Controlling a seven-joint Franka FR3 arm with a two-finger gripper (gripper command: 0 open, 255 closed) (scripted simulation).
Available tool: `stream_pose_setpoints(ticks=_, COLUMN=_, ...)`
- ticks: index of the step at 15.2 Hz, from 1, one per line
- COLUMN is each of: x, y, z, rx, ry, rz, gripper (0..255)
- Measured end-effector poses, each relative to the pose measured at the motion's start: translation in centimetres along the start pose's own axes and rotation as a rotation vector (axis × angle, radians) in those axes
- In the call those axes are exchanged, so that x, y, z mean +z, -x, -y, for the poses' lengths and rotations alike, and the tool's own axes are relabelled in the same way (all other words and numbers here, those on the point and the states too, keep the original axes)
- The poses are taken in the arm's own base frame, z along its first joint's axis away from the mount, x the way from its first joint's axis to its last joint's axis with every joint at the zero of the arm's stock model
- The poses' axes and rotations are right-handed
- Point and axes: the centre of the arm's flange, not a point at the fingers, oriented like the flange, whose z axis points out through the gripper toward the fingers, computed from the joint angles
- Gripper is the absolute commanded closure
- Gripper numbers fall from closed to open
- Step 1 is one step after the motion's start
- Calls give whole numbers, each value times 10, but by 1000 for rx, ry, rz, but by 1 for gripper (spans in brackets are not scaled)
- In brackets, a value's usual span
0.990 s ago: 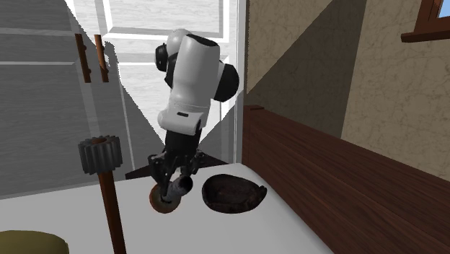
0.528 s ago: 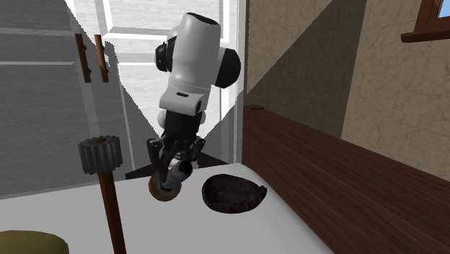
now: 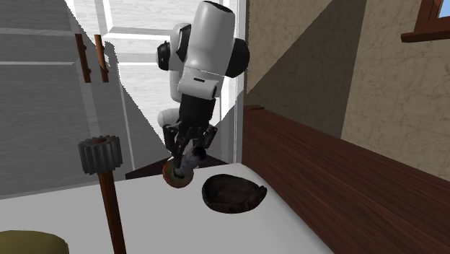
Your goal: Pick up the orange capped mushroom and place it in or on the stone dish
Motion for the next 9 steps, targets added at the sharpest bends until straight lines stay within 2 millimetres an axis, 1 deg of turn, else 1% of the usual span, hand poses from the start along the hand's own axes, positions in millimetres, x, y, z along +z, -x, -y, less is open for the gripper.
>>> stream_pose_setpoints(ticks=2, x=-9, y=-7, z=29, rx=-1, ry=0, rz=0, gripper=255)
stream_pose_setpoints(ticks=7, x=-24, y=-18, z=90, rx=-1, ry=0, rz=0, gripper=255)
stream_pose_setpoints(ticks=9, x=-32, y=-19, z=116, rx=-1, ry=0, rz=0, gripper=255)
